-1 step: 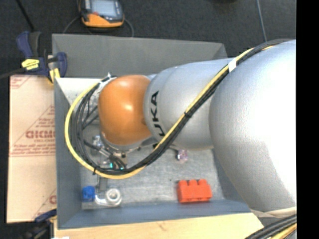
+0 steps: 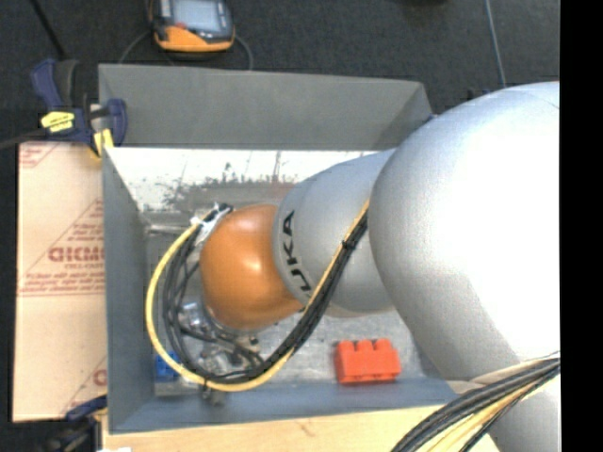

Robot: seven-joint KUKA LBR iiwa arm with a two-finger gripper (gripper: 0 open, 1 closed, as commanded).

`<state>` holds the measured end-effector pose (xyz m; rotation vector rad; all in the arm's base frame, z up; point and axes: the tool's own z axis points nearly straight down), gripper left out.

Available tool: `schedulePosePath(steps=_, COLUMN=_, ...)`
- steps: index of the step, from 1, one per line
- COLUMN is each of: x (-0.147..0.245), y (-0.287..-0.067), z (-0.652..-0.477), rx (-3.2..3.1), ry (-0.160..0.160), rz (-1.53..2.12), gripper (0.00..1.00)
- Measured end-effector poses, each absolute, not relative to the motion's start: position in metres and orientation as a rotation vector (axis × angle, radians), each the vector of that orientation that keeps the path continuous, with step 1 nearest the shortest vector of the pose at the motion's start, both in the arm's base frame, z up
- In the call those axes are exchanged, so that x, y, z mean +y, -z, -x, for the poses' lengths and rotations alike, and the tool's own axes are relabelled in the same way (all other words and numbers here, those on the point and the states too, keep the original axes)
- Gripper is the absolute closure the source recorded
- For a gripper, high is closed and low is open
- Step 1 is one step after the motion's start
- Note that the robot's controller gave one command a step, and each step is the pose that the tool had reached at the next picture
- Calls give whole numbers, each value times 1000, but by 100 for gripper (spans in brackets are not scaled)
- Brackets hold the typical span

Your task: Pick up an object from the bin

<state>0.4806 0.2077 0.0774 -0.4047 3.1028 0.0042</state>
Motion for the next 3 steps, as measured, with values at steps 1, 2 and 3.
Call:
schedulePosePath(steps=1, x=238, y=-81, z=-480, rx=3048, ry=-3, rz=713, gripper=0)
schedulePosePath(steps=2, x=238, y=-80, z=-478, rx=3054, ry=-5, rz=709, gripper=100)
schedulePosePath(steps=3, x=227, y=-208, z=-497, rx=3102, ry=-5, rz=432, gripper=100)
